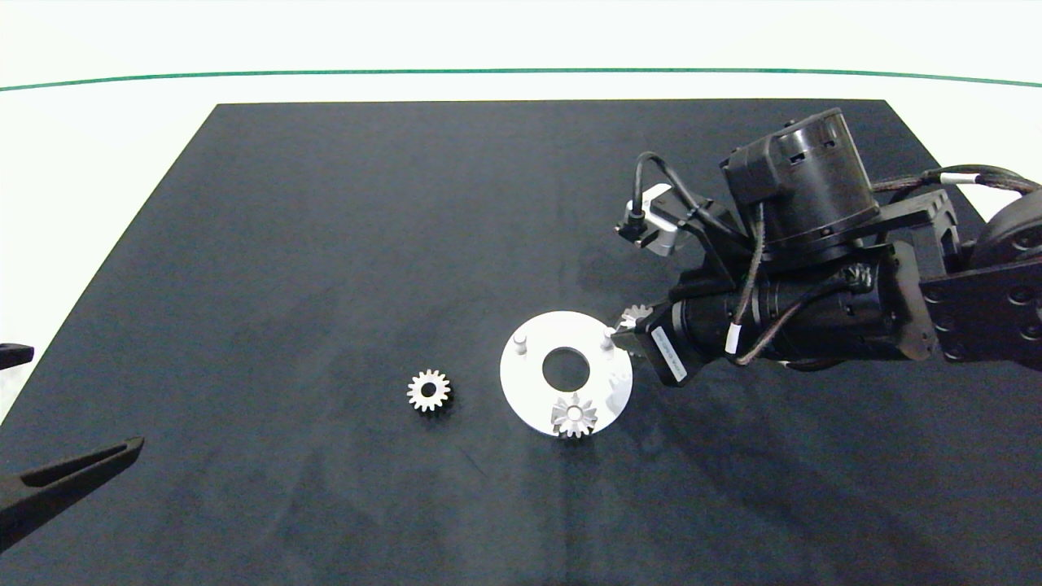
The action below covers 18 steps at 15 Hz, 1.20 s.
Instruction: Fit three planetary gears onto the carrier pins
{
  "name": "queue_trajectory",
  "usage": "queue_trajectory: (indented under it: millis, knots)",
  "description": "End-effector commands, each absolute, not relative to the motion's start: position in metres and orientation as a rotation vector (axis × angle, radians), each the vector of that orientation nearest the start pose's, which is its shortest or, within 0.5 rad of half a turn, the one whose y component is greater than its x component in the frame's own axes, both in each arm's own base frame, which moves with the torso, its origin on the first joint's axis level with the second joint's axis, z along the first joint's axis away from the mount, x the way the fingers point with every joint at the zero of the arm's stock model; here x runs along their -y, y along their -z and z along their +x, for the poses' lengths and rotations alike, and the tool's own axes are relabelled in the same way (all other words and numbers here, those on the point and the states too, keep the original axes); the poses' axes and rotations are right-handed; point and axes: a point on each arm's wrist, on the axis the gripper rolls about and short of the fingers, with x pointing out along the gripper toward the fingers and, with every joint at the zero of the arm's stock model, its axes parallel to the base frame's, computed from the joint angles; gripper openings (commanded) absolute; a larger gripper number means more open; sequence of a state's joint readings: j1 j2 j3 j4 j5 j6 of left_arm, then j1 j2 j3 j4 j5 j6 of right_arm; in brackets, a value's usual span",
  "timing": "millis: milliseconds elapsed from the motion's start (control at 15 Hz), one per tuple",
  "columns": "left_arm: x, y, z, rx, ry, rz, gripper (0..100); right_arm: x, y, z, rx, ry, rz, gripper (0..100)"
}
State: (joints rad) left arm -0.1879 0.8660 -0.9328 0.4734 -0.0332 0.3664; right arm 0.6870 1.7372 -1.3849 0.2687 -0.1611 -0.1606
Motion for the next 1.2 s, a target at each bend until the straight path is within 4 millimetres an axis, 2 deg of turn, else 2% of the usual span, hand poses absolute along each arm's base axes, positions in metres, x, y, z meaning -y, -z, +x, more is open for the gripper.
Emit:
queue_trajectory:
  millis: [67, 1200]
  knots:
    - [0.014, -0.274, 0.067, -0.365, 0.292, 0.393, 100, -0.207, -0.239, 0.259, -0.549, -0.550, -0.420, 4]
    - [0.013, -0.275, 0.063, -0.349, 0.290, 0.400, 100, -0.218, -0.231, 0.272, -0.532, -0.509, -0.368, 4]
